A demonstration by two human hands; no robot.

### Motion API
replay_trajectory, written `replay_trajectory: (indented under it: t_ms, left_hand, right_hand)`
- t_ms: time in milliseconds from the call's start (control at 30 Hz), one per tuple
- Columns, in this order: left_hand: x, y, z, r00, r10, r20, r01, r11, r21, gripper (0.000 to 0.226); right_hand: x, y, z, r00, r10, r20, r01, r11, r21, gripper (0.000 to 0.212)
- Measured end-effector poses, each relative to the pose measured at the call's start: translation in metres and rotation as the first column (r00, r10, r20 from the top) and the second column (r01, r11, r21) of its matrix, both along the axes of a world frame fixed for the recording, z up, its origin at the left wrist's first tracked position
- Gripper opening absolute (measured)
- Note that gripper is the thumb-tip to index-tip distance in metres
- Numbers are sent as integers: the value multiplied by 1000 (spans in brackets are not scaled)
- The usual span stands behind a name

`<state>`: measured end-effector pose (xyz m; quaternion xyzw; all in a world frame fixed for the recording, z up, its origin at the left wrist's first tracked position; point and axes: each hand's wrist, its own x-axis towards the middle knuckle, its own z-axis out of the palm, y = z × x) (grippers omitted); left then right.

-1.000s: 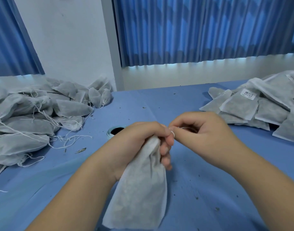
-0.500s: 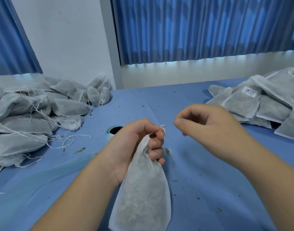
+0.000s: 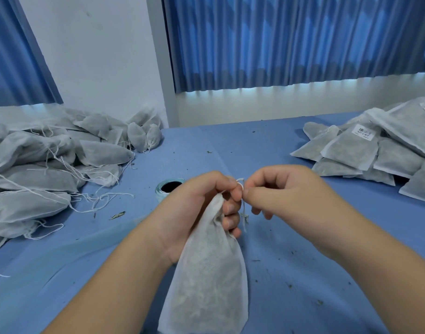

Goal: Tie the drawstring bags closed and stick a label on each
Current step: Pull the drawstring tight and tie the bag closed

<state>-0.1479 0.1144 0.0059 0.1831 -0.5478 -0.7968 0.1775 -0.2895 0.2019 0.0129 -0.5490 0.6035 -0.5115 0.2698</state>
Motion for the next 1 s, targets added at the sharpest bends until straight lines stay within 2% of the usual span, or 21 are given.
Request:
replay_trajectory:
  t_ms: [133, 367, 467, 633, 733, 833, 900, 1000]
  left_hand:
    - [1, 1, 2, 1000, -1, 14, 1, 999, -51, 14]
    - [7, -4, 4, 998, -14, 53, 23, 984, -177, 12]
    - [9, -6, 4, 997, 44, 64, -27, 967, -254, 11]
    - [9, -7, 3, 991, 91, 101, -54, 945, -322, 11]
    - [8, -7, 2, 985, 132, 107, -87, 933, -350, 10]
    - [8, -7, 2, 975, 192, 107, -138, 913, -385, 9]
    - [7, -6, 2, 969, 217, 115, -154, 900, -408, 10]
    - [8, -4, 3, 957, 255, 136, -172, 879, -444, 14]
  right_hand:
    - [1, -1, -2, 999, -2, 40, 0, 1000, 30, 12]
    - [2, 1, 0, 999, 43, -10, -43, 998, 40, 13]
    - [-2, 3, 2, 997, 61, -40, -59, 997, 46, 8]
    - [-3, 4, 4, 992, 80, -101, -68, 991, 111, 15]
    - [-3, 2, 2, 992, 44, -120, -28, 991, 131, 9]
    - [-6, -1, 1, 1000, -10, -15, 11, 998, 68, 6]
    - [-6, -1, 2, 997, 15, 77, -17, 1000, 24, 7]
    - [-3, -1, 0, 996, 37, 84, -35, 999, -26, 12]
